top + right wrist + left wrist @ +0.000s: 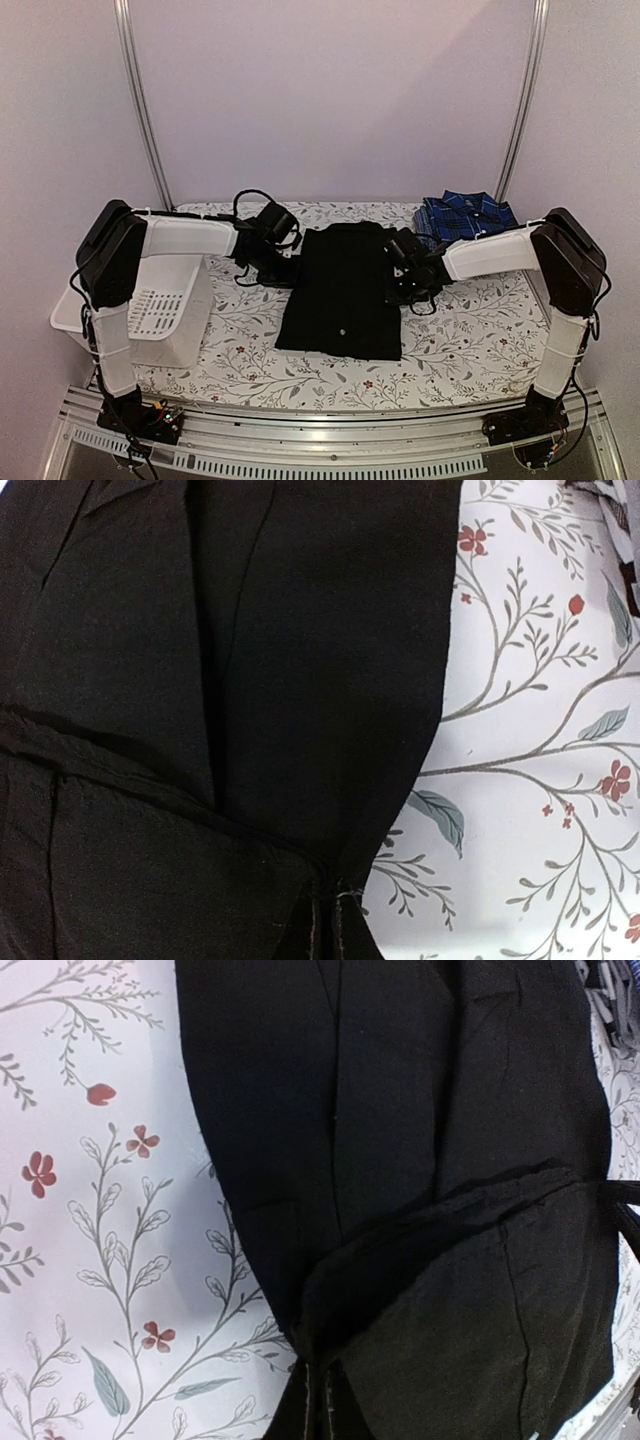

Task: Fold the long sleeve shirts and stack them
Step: Adjust the crumpled shirt at the center of the board.

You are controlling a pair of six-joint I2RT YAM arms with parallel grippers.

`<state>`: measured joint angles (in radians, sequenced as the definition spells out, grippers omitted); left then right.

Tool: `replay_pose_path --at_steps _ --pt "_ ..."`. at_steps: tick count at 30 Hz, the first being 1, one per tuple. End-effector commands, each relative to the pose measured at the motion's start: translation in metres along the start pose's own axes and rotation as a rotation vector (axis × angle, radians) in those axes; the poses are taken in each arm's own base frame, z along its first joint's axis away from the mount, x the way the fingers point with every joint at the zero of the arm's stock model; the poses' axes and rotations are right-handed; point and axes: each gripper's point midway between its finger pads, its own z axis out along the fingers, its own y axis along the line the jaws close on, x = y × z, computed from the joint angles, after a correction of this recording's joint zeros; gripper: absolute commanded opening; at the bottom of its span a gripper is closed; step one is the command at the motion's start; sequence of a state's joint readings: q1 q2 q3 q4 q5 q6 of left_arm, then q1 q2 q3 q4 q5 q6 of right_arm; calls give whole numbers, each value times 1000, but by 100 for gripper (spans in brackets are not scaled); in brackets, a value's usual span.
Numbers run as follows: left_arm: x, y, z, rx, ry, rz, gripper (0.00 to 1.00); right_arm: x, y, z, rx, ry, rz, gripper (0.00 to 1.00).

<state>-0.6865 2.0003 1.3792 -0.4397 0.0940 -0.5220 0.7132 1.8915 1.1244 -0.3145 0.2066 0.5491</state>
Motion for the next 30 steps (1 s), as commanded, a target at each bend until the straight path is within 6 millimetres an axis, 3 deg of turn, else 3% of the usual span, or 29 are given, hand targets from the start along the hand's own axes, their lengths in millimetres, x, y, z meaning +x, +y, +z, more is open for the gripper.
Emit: replay_pose_path --at_steps 1,8,13,18,21,24,27,30 --pt "-19 -21 -30 52 -76 45 0 -21 13 -24 -58 -51 5 1" --pt "-18 -19 -40 41 -88 61 4 -29 26 -47 -108 -78 -25 0" --pt "-15 -21 -43 58 -82 68 0 -28 45 -67 -185 -93 -74 0" --pt "-5 -47 -71 187 -79 125 0 -18 64 -94 -304 -89 -139 0" --pt "23 -75 -97 359 -11 181 0 -3 81 -123 -438 -74 -190 0" --pt "59 -91 -114 454 57 240 0 12 75 -135 -451 -54 -212 0" --pt "91 -103 -124 534 138 282 0 28 54 -127 -378 -22 -193 11" --pt "128 -121 -130 654 240 322 0 41 41 -117 -324 21 -166 34"
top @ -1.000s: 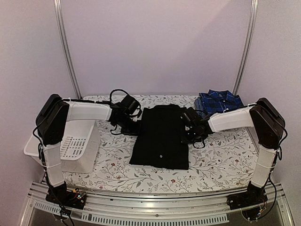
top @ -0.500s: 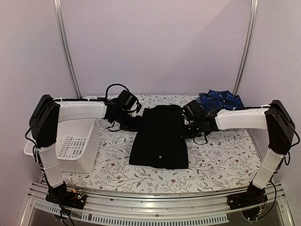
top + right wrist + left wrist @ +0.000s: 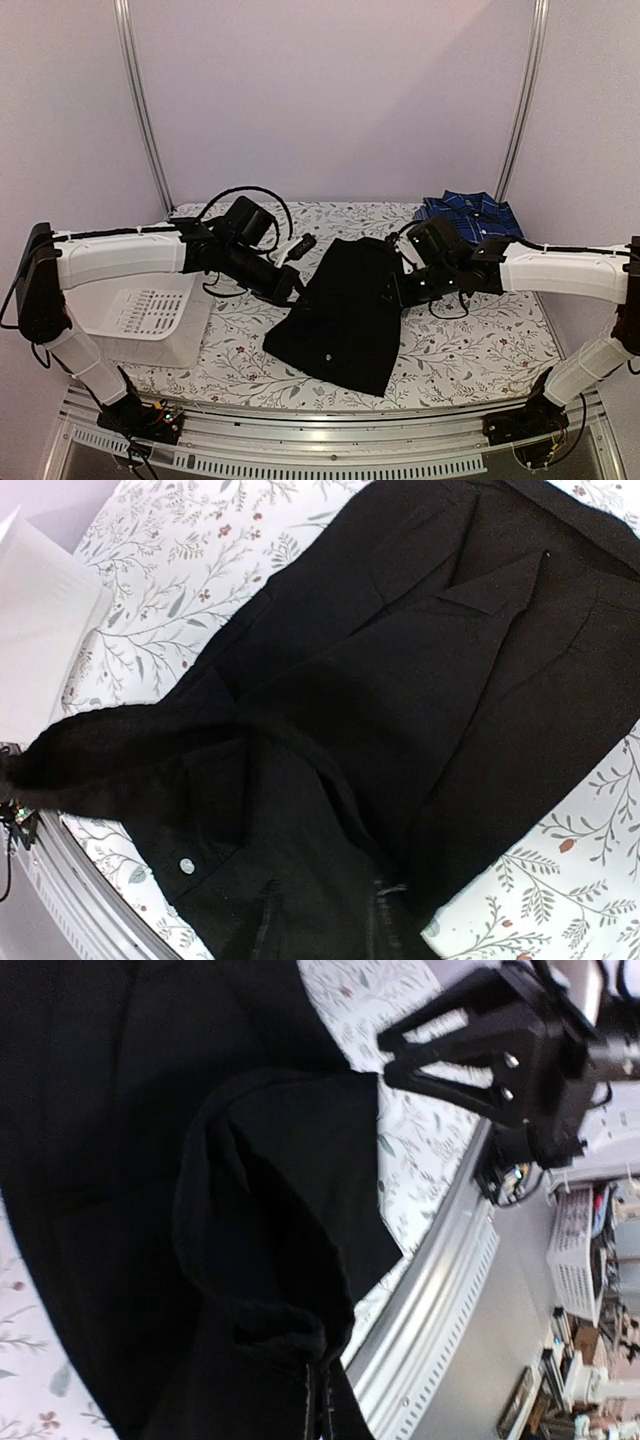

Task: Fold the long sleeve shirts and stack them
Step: Adjust the crumpled shirt at the center of the board.

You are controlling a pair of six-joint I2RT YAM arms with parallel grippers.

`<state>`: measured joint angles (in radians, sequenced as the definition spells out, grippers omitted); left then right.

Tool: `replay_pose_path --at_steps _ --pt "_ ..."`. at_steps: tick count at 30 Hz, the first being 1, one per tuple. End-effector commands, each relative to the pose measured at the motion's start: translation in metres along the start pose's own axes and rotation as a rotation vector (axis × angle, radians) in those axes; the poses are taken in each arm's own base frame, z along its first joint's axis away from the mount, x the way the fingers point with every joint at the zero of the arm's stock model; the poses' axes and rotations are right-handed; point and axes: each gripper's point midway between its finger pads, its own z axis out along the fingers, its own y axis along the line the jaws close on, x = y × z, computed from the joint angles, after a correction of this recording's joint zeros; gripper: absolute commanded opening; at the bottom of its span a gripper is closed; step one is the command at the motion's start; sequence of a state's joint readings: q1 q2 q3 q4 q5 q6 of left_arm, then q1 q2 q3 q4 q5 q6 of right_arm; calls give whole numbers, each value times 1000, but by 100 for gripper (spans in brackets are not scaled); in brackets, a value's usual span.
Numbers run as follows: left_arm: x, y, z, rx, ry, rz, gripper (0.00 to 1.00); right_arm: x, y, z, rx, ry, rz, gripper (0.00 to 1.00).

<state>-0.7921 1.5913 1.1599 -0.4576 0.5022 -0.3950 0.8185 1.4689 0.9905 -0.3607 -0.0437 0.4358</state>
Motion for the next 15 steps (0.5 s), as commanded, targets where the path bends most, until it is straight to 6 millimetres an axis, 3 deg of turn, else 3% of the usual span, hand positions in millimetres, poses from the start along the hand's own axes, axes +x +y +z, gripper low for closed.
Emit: replay_pose_path --at_steps 1,6,10,14,15 --pt "60 -40 13 219 192 34 0 34 -21 5 73 99 37 42" --pt "125 -56 19 296 367 29 0 41 -50 2 219 79 118 65" --pt "173 -50 15 277 492 -20 0 10 -50 6 268 6 137 70" --pt "192 -47 4 252 520 -47 0 -15 -48 37 272 0 137 70" --pt "194 -47 0 248 517 -52 0 -13 -51 51 272 26 143 69"
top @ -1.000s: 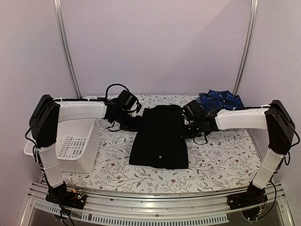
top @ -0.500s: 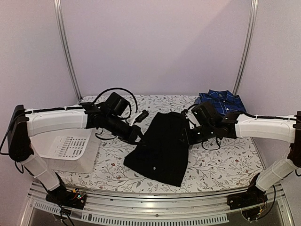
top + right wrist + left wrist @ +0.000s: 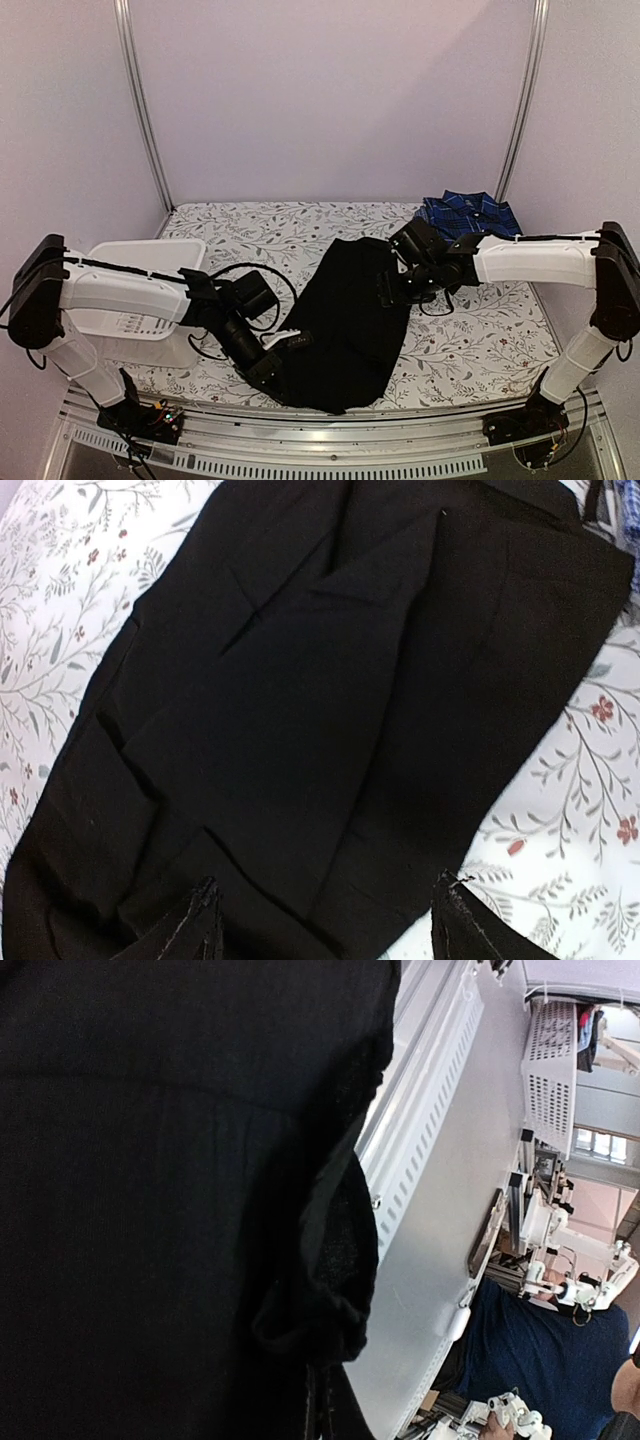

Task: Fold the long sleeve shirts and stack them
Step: Adjust the crumpled shirt at the center of the board.

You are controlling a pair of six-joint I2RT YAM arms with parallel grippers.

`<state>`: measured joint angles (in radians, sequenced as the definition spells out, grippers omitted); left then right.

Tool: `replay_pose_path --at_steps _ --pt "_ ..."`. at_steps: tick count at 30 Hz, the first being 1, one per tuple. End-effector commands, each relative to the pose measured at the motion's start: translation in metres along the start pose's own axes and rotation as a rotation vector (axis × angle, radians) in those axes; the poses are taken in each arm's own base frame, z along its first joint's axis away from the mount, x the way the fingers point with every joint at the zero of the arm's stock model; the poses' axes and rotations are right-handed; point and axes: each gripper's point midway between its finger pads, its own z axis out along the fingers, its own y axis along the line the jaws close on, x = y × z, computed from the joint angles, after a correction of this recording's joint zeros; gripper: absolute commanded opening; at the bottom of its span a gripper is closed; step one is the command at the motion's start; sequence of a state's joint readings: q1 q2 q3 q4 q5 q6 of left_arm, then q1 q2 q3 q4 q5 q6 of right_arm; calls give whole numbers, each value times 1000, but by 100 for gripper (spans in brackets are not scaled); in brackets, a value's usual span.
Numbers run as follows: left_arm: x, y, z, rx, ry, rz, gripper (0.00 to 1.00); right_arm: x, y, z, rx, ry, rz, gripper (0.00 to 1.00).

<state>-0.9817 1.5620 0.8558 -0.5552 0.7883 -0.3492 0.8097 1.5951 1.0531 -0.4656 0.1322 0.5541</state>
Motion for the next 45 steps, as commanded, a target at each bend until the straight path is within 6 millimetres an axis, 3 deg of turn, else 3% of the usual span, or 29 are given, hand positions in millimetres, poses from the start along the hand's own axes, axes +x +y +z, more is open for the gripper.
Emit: replay_pose_path --at_steps 1,5,9,11,14,18,20,23,26,29,31,35,40,45 --pt "24 -14 -11 22 17 -7 0 -26 2 37 31 -12 35 69" --pt "36 -13 -16 2 21 -24 0 -33 0 68 43 18 50 68" --pt "49 -10 -18 -7 32 -35 0 -33 6 93 37 46 45 60" --pt "52 -10 -18 -8 42 -42 0 -36 7 102 42 48 38 52" --pt "52 -9 -21 -30 39 -43 0 -50 5 114 50 33 27 31" --pt "46 -12 -24 -39 18 -33 2 -92 12 124 36 -34 -11 9" --pt "38 -11 -25 -54 -1 -30 6 -110 20 134 16 -51 -44 3" --pt "21 -9 -27 -91 -43 -27 12 -146 39 133 -8 -92 -88 0" --pt "1 -8 -30 -117 -93 -24 15 -151 42 139 -1 -82 -109 0" --pt "-17 -5 -34 -157 -130 -20 36 -153 45 128 -19 -87 -112 1" --pt "-32 -3 -43 -184 -169 -18 39 -150 44 121 -24 -75 -120 8" --pt "-75 5 -73 -266 -296 -41 44 -131 37 112 -27 -43 -113 33" --pt "-128 45 -106 -451 -428 -139 46 -108 30 89 -57 -36 -78 53" --pt "-172 87 -122 -504 -519 -193 51 -92 22 77 -67 -44 -41 63"
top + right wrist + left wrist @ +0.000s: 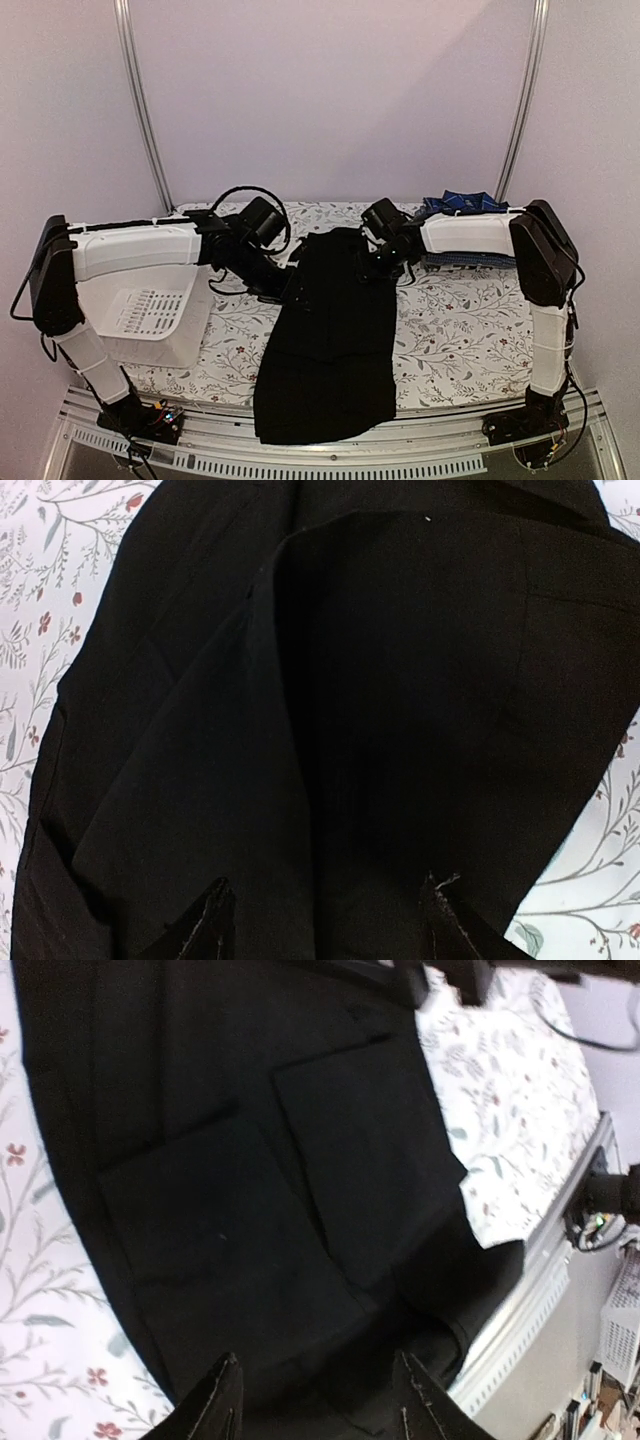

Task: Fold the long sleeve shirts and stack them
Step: Adjust the crumpled shirt at the center of the board.

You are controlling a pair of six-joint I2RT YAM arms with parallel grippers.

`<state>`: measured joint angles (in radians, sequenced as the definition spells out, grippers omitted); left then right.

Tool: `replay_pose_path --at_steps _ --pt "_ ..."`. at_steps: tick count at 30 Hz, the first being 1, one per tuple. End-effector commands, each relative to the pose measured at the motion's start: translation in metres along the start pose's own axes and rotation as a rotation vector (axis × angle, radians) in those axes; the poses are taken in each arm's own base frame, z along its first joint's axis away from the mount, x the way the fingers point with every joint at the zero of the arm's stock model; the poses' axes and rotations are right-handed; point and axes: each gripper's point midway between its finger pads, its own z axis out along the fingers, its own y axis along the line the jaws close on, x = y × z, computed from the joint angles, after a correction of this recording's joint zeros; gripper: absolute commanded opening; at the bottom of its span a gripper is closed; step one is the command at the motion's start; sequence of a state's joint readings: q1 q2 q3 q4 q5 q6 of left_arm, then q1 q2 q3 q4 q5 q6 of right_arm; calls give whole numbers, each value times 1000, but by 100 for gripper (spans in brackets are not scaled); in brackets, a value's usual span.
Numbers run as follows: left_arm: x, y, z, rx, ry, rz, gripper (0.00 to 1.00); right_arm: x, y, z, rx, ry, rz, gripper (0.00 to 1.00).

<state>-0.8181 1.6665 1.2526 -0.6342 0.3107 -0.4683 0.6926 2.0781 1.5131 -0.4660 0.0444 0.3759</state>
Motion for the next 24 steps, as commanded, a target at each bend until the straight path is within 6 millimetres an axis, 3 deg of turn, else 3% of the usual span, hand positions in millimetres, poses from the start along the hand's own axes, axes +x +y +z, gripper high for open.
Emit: replay_pose_path --at_steps 1,8,11,14,18,24 --pt "-45 44 19 -115 -89 -65 51 -16 10 -24 -61 -92 40 63" --pt "-104 92 48 -260 -163 -101 51 -30 13 3 -54 -102 28 58" --pt "-110 127 62 -353 -138 -147 51 -31 13 16 -53 -92 24 57" --pt "-114 149 72 -371 -124 -180 51 -31 17 22 -71 -88 23 55" --pt "-116 158 83 -361 -105 -178 50 -25 22 26 -107 -65 33 52" --pt "-113 148 98 -296 -92 -167 48 -17 24 29 -130 -47 42 44"
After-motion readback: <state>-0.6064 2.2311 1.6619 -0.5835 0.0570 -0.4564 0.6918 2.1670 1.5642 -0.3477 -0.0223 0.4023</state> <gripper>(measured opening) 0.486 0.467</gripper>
